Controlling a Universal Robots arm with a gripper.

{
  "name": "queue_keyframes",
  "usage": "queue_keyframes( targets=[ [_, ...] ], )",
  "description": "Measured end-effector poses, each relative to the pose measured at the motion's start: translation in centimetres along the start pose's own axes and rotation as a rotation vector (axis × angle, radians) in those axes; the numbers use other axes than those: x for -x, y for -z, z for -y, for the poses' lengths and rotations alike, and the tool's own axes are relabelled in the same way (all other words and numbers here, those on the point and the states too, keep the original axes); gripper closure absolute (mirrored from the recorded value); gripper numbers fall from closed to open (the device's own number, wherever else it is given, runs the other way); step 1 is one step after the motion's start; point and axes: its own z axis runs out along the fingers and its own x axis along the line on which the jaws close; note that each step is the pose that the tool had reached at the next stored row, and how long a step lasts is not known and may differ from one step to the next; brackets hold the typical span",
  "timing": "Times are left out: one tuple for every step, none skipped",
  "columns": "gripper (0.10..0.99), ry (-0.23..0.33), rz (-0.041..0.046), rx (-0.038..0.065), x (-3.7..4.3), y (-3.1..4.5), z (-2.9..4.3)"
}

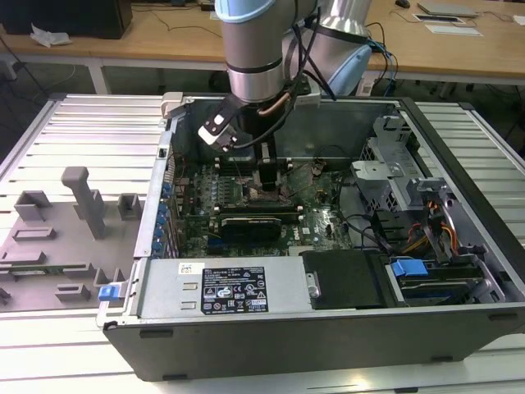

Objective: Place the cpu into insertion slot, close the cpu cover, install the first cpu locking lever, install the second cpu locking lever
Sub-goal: 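Place the cpu into insertion slot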

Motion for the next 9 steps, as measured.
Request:
queue_keyframes(
  targets=[
    [0.545,0.0,0.0,0.0,-0.03,-0.27,0.18],
    [0.545,0.0,0.0001,0.0,-0.07,-0.44,0.33],
    [0.545,0.0,0.0005,0.0,-0.1,-0.57,0.45],
    [0.545,0.0,0.0006,0.0,-0.13,-0.73,0.54],
    [0.545,0.0,0.0006,0.0,-0.15,-0.88,0.61],
    [0.545,0.0,0.0005,0.0,-0.18,-1.23,0.69],
    [0.545,0.0,0.0005,0.0,-0.21,-1.48,0.74],
    [0.545,0.0,0.0006,0.0,-0.24,-1.85,0.81],
    [0.545,0.0,0.0007,0.0,-0.24,-2.1,0.86]
  ],
)
